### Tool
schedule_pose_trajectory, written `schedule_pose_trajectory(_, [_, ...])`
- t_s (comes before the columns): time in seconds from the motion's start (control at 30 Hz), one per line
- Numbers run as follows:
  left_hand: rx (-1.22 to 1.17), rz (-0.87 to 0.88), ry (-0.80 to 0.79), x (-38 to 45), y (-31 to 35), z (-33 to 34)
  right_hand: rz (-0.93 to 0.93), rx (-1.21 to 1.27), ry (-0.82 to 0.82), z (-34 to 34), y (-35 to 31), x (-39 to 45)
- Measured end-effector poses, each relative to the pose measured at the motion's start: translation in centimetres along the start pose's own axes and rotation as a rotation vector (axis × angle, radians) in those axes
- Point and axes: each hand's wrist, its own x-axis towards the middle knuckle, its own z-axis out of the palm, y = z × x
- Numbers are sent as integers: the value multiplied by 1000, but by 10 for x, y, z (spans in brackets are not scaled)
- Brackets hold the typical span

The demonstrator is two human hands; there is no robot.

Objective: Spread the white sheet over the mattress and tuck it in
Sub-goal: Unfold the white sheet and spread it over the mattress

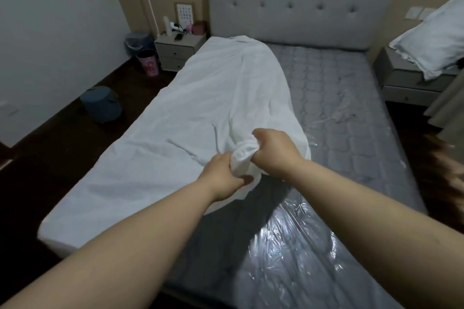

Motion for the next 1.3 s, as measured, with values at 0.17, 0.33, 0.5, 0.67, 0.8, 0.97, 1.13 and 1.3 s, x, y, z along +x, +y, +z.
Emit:
schedule_pose_trajectory(0.17, [74,86,110,-9,21,-5,13,-234,120,-1,40,-15])
schedule_pose_trajectory(0.33, [113,195,125,-27,35,-22,239,-290,373,-17,105,-24])
schedule_pose_trajectory(0.5, [182,95,159,-34,16,-46,408,-431,475,-96,164,-39])
schedule_pose_trajectory(0.67, [225,114,249,-28,47,-43,491,-292,827,-194,201,-19])
schedule_pose_trajectory(0.8, [385,64,89,-32,54,-22,407,-86,768,-191,185,-53])
schedule_pose_trajectory(0.97, [889,-74,-404,-62,36,14,485,-159,-2,-117,190,-128])
schedule_pose_trajectory(1.13, [717,-6,-372,-73,42,49,511,-34,53,-80,172,-189])
schedule_pose_trajectory(1.3, [125,162,-376,-99,71,101,342,-2,149,-56,119,-201])
